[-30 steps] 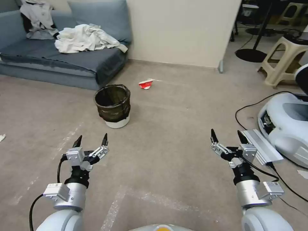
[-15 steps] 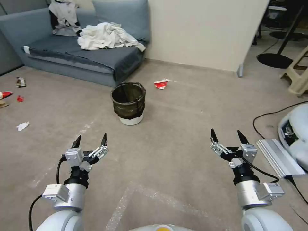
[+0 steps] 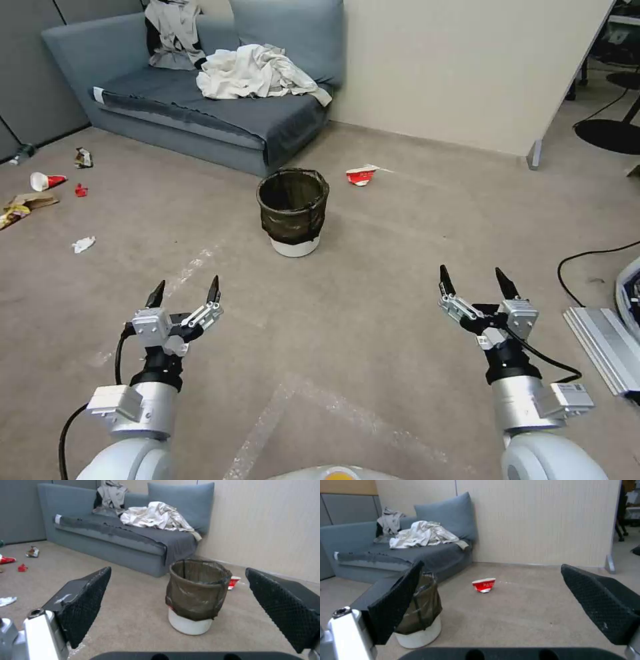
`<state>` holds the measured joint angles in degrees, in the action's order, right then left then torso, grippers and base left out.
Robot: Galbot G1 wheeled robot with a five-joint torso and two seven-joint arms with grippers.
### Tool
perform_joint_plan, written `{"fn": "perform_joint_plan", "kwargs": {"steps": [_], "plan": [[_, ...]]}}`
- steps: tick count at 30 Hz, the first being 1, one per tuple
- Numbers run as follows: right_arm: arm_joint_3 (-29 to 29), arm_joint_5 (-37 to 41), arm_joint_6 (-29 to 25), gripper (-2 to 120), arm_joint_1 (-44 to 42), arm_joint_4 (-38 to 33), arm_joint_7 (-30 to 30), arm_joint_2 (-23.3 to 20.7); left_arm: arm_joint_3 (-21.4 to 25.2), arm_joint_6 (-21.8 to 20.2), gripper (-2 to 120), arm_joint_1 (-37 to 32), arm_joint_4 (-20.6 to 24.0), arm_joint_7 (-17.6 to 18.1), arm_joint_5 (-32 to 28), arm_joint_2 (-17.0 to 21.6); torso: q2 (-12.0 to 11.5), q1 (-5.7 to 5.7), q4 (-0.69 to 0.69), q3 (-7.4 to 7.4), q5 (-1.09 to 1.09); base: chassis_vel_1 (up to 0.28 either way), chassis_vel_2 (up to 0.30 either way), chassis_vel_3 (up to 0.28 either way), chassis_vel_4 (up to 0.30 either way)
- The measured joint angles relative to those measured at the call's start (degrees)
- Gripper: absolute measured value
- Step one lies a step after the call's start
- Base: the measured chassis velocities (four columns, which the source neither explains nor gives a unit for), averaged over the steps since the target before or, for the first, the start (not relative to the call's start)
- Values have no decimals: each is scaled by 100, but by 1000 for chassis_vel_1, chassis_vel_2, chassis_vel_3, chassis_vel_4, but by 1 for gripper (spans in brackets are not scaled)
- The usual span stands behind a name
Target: Pick up the trash can from the floor.
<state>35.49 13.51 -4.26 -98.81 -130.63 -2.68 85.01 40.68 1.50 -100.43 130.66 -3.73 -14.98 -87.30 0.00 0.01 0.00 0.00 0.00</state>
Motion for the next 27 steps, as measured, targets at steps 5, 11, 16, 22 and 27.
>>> {"fn": "perform_joint_plan", "kwargs": {"steps": [5, 11, 16, 22, 27], "plan": [[0, 2, -73, 100, -8, 27, -106, 28, 24, 41, 100, -2, -5, 1, 0, 20, 0, 0, 0, 0, 0, 0, 0, 0, 0], [2, -12, -137, 100, -9, 45, -141, 43, 31, 44, 100, -2, -7, 0, -1, 34, 0, 0, 0, 0, 0, 0, 0, 0, 0], [13, -22, -164, 100, -23, 46, -168, 46, 21, 47, 100, 9, -13, -15, -5, 37, 0, -1, 0, 0, 0, -85, 63, 83, -79], [15, -31, -176, 100, -32, 46, -192, 45, 18, 57, 100, 29, -23, -20, -16, 43, 0, 0, 0, 0, 0, -179, 171, 167, -167], [8, -40, -183, 100, -35, 47, -215, 44, 31, 71, 100, 36, -32, -20, -25, 47, 0, 0, 1, 1, 2, -193, 177, 180, -175]]}}
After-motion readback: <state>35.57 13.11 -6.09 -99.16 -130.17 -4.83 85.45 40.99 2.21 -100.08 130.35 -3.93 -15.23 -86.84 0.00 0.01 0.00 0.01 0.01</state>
